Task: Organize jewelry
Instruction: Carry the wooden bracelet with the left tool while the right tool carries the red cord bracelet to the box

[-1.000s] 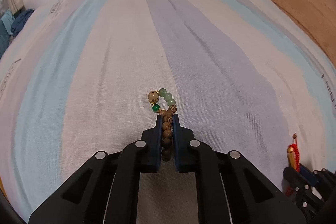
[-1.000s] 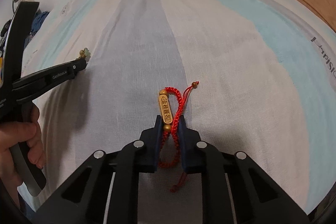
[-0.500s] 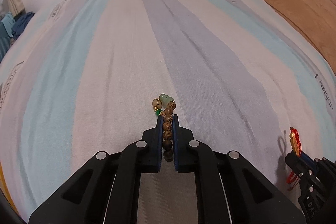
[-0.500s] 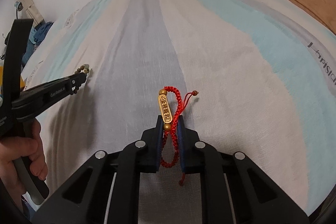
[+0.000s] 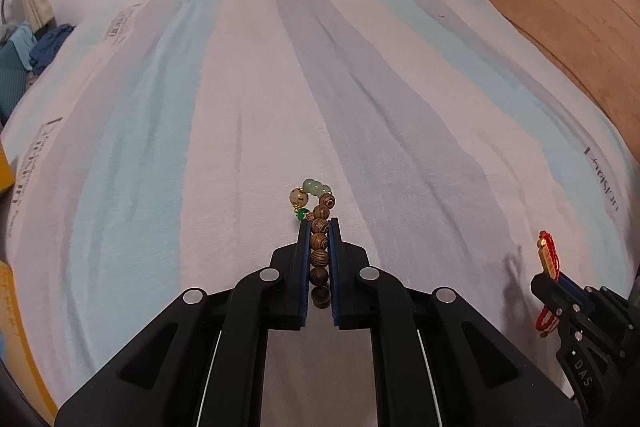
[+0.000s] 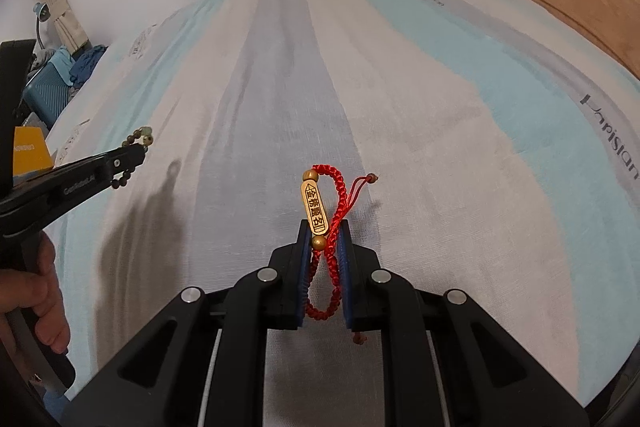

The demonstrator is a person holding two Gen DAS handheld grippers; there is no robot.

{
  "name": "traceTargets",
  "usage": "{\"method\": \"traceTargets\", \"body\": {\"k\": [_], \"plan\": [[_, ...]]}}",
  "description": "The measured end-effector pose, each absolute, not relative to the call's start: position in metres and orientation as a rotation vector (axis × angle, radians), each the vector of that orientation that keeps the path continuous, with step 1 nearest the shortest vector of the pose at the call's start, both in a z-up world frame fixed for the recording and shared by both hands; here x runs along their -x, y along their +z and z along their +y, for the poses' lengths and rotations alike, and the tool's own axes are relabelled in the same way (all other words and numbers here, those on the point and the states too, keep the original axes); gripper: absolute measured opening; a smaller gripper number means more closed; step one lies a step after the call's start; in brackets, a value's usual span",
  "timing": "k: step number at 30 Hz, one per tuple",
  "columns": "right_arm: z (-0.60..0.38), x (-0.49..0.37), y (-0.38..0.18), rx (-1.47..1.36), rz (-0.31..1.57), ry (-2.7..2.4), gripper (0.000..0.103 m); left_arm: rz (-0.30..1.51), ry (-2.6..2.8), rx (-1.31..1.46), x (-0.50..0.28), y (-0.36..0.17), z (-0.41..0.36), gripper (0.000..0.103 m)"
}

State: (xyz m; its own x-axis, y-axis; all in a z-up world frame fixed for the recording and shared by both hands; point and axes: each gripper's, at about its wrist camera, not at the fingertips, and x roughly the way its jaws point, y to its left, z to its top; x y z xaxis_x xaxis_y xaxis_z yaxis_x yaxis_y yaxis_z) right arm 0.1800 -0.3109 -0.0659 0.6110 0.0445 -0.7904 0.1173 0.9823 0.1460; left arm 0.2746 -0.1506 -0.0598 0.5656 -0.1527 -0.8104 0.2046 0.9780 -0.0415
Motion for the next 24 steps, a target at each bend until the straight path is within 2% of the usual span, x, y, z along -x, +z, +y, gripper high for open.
{"method": "traceTargets", "body": {"k": [24], "plan": [[-0.239,-0.138,0.002,-0.124,0.869,-0.023,0.012,0.926,-0.178,-0.035,-0.205,0.005,-0.076,0.007]]}}
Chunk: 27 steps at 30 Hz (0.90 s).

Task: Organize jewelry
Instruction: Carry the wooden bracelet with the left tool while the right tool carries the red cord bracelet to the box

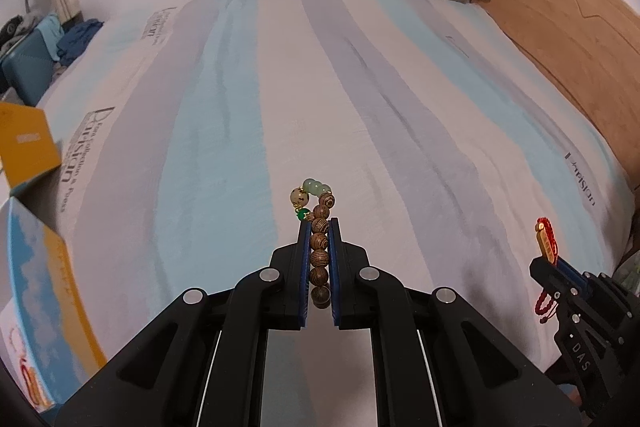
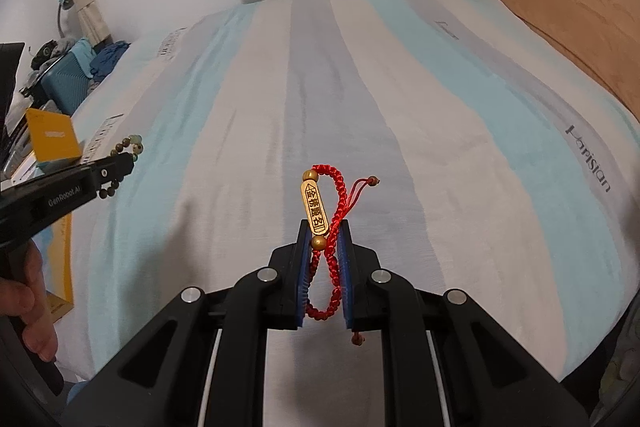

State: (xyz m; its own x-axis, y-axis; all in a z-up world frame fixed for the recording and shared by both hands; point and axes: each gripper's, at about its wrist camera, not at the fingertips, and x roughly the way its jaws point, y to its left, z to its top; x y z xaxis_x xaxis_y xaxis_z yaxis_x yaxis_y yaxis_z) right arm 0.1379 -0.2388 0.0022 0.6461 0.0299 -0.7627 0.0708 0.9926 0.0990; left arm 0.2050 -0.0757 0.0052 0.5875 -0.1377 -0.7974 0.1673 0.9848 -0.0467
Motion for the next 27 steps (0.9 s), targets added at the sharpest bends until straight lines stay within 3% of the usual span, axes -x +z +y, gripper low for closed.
{"method": "traceTargets", "body": {"k": [27], "plan": [[-0.068,-0.118,0.070,-0.041,0.844,0.210,0.012,0.875,-0.011,0.006,-0.133,0.079,0.079,0.007]]}}
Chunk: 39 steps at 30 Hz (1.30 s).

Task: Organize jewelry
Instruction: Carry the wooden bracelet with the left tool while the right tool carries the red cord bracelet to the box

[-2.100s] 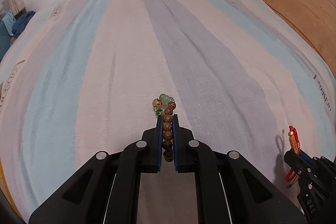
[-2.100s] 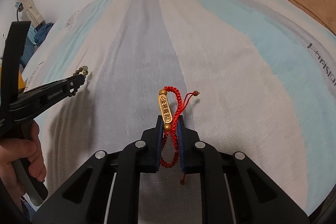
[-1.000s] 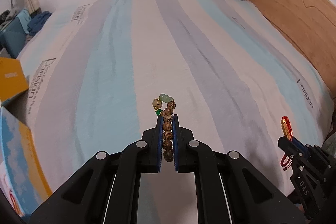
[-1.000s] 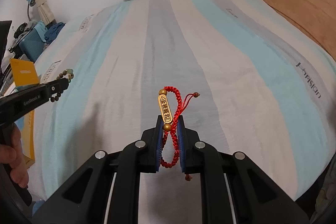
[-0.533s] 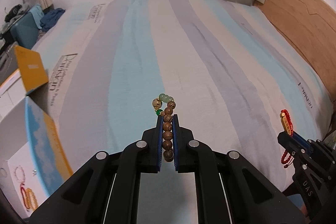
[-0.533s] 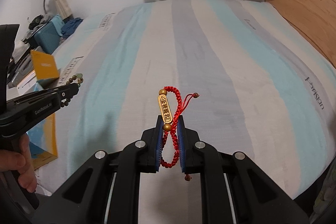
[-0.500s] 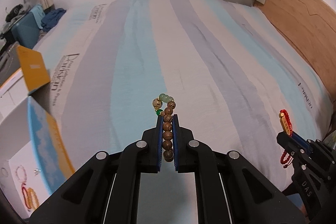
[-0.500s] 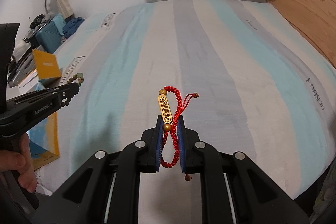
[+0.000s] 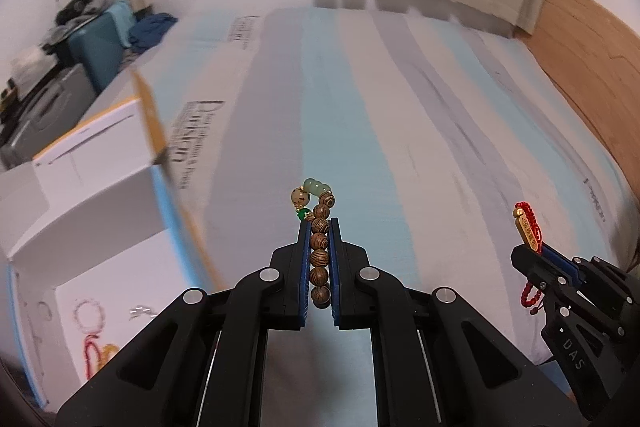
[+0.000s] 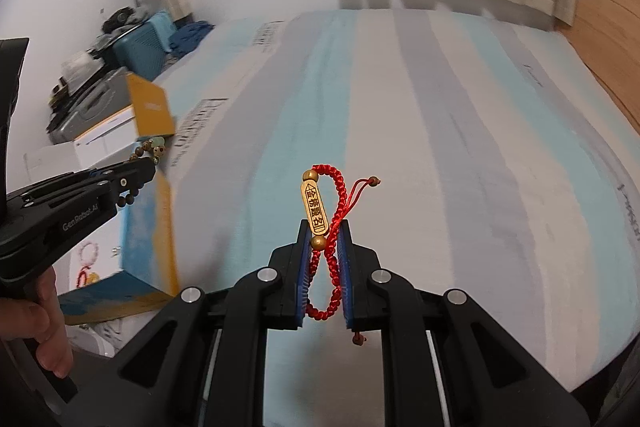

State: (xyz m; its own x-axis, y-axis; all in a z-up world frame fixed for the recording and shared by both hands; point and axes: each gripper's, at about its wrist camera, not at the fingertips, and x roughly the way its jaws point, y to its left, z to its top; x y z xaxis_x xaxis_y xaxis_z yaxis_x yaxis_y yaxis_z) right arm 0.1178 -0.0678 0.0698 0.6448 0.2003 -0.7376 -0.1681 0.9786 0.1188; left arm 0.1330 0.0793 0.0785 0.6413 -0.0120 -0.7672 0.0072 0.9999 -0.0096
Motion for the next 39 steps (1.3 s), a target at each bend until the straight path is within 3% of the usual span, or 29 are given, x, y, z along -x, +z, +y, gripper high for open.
{"method": "traceTargets", "body": {"k": [21,39], "plan": [[0.134,-0.090,0.090,0.108,0.813,0.496,0.012,0.865,0.235,0.125,-0.061,0.093,0.268,0.007],[0.252,-0.112,0.017,0.251,1.071,0.630,0.012,1.059,0.309,0.234,-0.039,0.013,0.360,0.007]]}}
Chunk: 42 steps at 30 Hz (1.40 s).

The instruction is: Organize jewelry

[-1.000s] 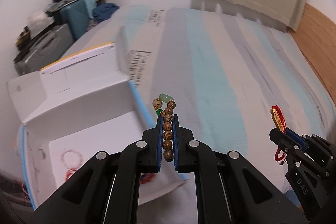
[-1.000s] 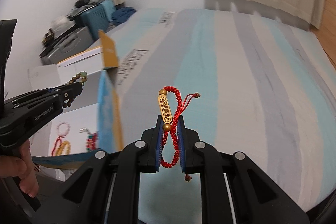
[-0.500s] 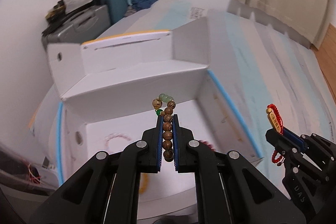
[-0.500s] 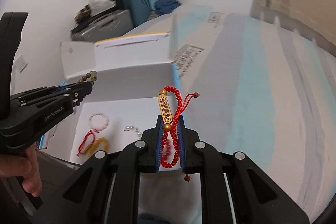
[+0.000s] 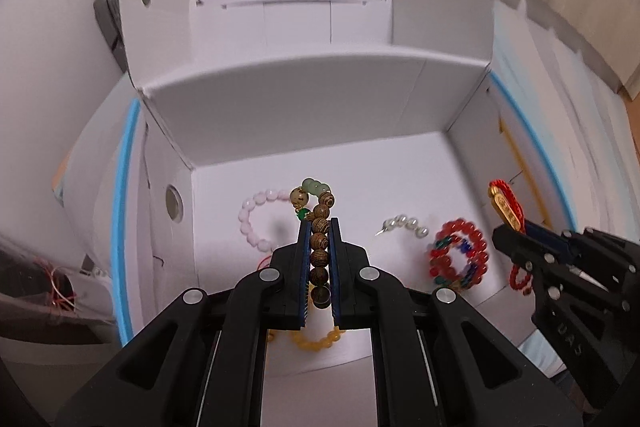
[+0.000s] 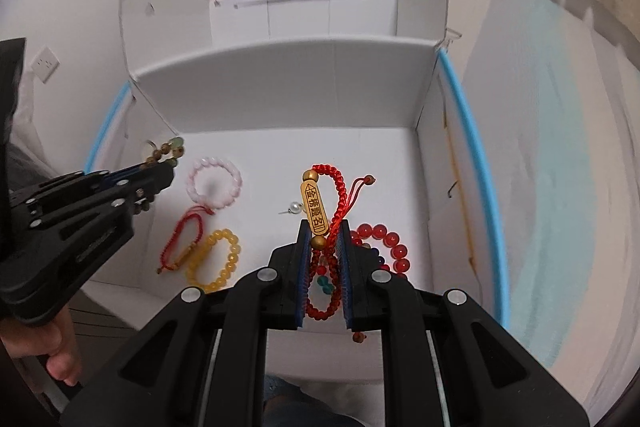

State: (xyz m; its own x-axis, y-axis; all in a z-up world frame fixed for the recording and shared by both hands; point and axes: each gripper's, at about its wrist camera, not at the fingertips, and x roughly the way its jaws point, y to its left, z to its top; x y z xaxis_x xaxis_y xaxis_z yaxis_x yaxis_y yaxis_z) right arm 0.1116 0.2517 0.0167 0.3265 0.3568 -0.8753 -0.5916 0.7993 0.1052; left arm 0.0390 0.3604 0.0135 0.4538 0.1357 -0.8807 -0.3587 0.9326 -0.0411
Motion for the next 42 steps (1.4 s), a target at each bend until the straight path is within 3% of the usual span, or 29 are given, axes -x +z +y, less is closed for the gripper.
{"method": "traceTargets", "body": {"k": [12,14,19,21,22,27,29,34,42], "plan": [[0.267,-0.122,-0.015,0.290,1.136,0.612,0.015,1.122,0.298,0.249,-0.042,-0.011,0.366,0.007],[0.267,-0.122,-0.017,0.294,1.139,0.608,0.021,1.125,0.305,0.247,-0.043,-0.013,0.366,0.007],[0.266,-0.122,-0.010,0.273,1.119,0.609,0.053,1.092,0.347,0.244,-0.035,-0.005,0.369,0.011],[0.263,-0.120,-0.003,0.263,1.092,0.617,0.059,1.063,0.361,0.243,-0.030,0.002,0.370,0.028],[0.262,-0.118,0.001,0.263,1.078,0.612,0.063,1.046,0.368,0.241,-0.028,0.006,0.369,0.041],[0.247,-0.106,0.024,0.238,0.986,0.608,0.079,0.969,0.389,0.236,-0.007,0.027,0.366,0.062],[0.240,-0.099,0.032,0.227,0.953,0.607,0.083,0.940,0.399,0.234,0.002,0.034,0.363,0.080],[0.221,-0.079,0.048,0.197,0.882,0.608,0.089,0.873,0.436,0.231,0.025,0.047,0.353,0.096],[0.197,-0.040,0.058,0.199,0.787,0.599,0.095,0.796,0.448,0.239,0.067,0.053,0.332,0.097]]}}
